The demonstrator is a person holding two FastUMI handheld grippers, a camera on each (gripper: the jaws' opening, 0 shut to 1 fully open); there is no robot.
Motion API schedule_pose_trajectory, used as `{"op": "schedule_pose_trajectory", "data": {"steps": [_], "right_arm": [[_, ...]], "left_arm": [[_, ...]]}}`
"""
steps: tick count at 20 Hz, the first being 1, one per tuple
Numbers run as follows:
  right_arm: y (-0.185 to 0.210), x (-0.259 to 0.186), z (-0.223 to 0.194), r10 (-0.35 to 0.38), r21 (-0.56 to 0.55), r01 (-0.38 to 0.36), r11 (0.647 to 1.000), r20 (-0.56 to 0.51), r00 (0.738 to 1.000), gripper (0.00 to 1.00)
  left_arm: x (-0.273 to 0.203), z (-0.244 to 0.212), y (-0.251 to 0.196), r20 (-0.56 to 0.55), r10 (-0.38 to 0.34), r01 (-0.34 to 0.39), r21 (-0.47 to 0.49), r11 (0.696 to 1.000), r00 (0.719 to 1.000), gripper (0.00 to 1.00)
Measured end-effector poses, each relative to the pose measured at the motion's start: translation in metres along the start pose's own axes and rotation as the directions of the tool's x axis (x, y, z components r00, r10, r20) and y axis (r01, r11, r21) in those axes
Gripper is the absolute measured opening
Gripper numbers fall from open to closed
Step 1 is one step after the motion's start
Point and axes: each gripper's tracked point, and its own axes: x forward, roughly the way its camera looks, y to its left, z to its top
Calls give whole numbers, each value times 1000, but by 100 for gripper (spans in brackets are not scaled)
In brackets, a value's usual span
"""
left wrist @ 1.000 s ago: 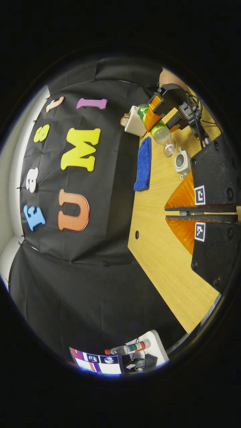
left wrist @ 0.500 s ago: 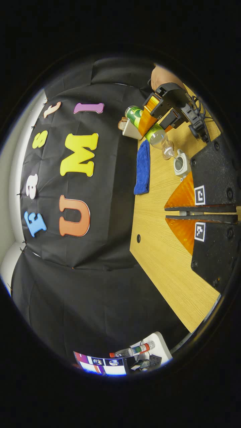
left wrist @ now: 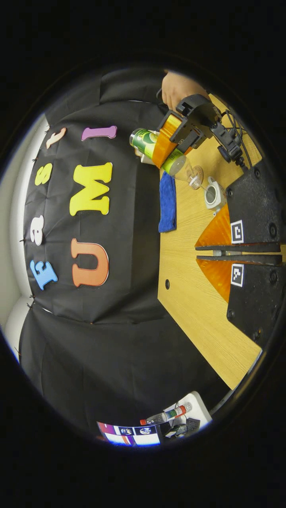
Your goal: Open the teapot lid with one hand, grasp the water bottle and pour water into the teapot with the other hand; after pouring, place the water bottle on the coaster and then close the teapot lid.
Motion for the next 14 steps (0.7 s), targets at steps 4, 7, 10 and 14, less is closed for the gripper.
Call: {"op": "schedule_pose_trajectory", "data": {"steps": [4, 7, 10, 14], "right_arm": [[-10, 2, -1, -22, -24, 23, 999, 4, 1000, 75], [-16, 5, -5, -43, -38, 44, 998, 6, 999, 73], [-17, 5, -5, -44, -49, 45, 998, 7, 999, 74], [-18, 4, -3, -50, -57, 51, 997, 11, 999, 74]], "left_arm": [[-2, 3, -6, 11, -29, 29, -6, 1000, 1000, 5], [0, 0, 0, 2, -20, 20, -19, 1000, 1000, 5], [1, -2, 3, -4, -17, 17, -22, 1000, 1000, 5], [1, -2, 1, -10, -19, 19, -16, 1000, 1000, 5]]}}
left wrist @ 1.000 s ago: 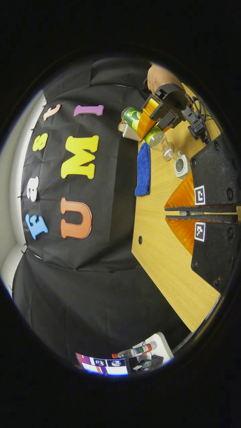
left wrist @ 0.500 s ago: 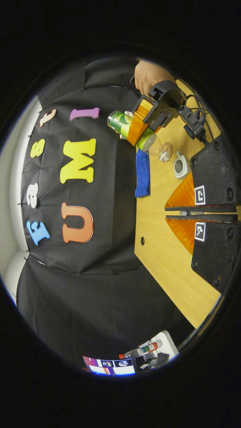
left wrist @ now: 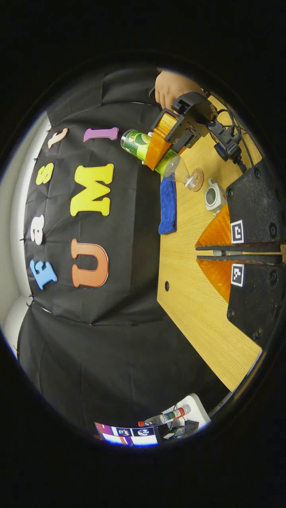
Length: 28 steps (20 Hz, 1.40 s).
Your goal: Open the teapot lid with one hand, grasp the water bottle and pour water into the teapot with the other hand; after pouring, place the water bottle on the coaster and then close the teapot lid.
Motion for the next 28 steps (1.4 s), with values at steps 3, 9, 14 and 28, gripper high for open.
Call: {"op": "schedule_pose_trajectory", "data": {"steps": [3, 9, 14, 28], "right_arm": [[1, 1, 3, -4, 4, 4, 1000, 2, 1000, 72], [10, 2, 5, 4, 12, -4, 1000, -3, 1000, 75], [41, -2, 6, 96, 299, -88, 950, -13, 995, 74], [74, -1, -28, 242, 990, 15, 138, -49, 969, 76]], "left_arm": [[-1, -3, -3, -7, -12, 12, 4, 1000, 1000, 4], [1, -4, -2, -13, -10, 10, 2, 1000, 1000, 5], [3, -8, 2, -22, 6, -6, 18, 1000, 1000, 5], [4, -5, -2, -9, -1, 1, -15, 1000, 1000, 5]]}}
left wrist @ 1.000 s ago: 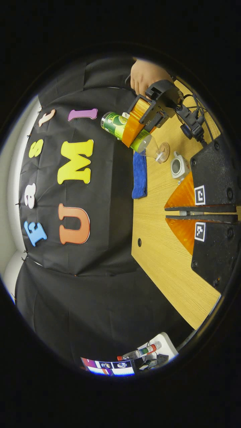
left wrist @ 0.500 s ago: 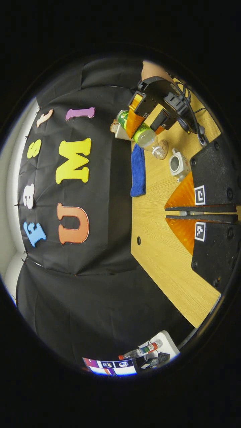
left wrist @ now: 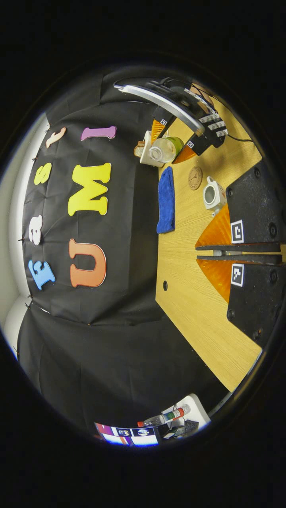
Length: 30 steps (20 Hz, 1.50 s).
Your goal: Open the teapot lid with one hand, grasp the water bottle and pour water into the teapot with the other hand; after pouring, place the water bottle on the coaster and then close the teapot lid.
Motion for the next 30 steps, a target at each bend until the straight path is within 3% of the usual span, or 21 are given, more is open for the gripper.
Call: {"op": "schedule_pose_trajectory", "data": {"steps": [3, 5, 7, 9, 12, 13, 18, 23, 25, 30], "right_arm": [[-18, 1, -10, 6, 177, 2, 984, -48, 999, 76], [-16, 4, -17, 61, 324, -24, 946, -104, 993, 76], [-15, 13, -25, 124, 479, -43, 877, -139, 982, 74], [-13, 23, -31, 182, 620, -41, 783, -165, 969, 77], [-1, 43, -50, 282, 768, -29, 640, -200, 938, 73], [1, 48, -57, 290, 780, -9, 625, -221, 931, 76], [14, 65, -62, 311, 805, -14, 593, -213, 926, 74], [29, 73, -49, 317, 785, -44, 619, -198, 927, 73], [31, 74, -51, 303, 764, -37, 644, -210, 930, 74], [40, 78, -54, 309, 757, -48, 652, -208, 928, 75]], "left_arm": [[1, 1, -2, 1, -1, 1, 4, 1000, 1000, 5], [2, -1, -3, -3, -1, 1, 8, 1000, 1000, 5], [3, -1, -3, -4, 1, -1, 15, 1000, 1000, 5], [3, -1, -4, -3, 2, -1, 17, 1000, 1000, 5], [5, -3, -5, -5, 5, -5, 16, 1000, 1000, 5], [5, -3, -5, -6, 9, -9, 17, 1000, 1000, 5], [7, -2, -13, -4, -9, 9, 17, 1000, 1000, 5], [9, -6, -14, -15, -9, 9, 6, 1000, 1000, 5], [9, -5, -16, -12, -10, 10, 9, 1000, 1000, 5], [10, -8, -16, -19, -10, 10, 18, 1000, 1000, 5]]}}
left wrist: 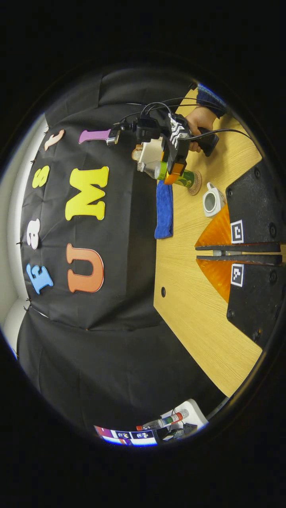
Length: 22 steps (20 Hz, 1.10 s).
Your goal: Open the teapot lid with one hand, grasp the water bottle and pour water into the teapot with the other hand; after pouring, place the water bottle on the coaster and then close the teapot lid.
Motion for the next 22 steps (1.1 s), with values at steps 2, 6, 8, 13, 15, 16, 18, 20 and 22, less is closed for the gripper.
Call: {"op": "schedule_pose_trajectory", "data": {"steps": [2, 6, 8, 13, 15, 16, 18, 20, 22], "right_arm": [[0, -2, -1, 6, 14, -6, 1000, 3, 1000, 76], [-1, -15, 8, 27, 29, -27, 999, 22, 999, 89], [1, -25, 20, 48, 30, -49, 998, 42, 998, 90], [-3, -58, 54, 56, 5, -57, 998, 107, 993, 90], [-8, -75, 57, 47, -7, -47, 999, 109, 993, 91], [-16, -85, 62, 19, -9, -18, 1000, 128, 992, 90], [-26, -106, 65, -12, -18, 14, 1000, 149, 989, 91], [-29, -131, 65, 7, -11, -5, 1000, 159, 987, 91], [-43, -153, 59, -10, -18, 13, 1000, 162, 987, 91]], "left_arm": [[1, -2, 0, -7, -1, 1, -2, 1000, 1000, 5], [2, -3, -1, -10, 3, -3, 2, 1000, 1000, 5], [3, -4, -4, -14, -2, 2, 5, 1000, 1000, 5], [6, -4, -17, -18, -19, 19, 36, 999, 1000, 5], [8, -2, -25, -2, -39, 39, 36, 999, 999, 4], [6, 0, -31, 5, -49, 48, 35, 998, 999, 5], [6, 1, -42, 10, -73, 73, 37, 997, 997, 5], [8, 8, -52, 46, -92, 91, 37, 995, 995, 5], [13, 8, -72, 81, -168, 167, 29, 986, 982, 5]]}}
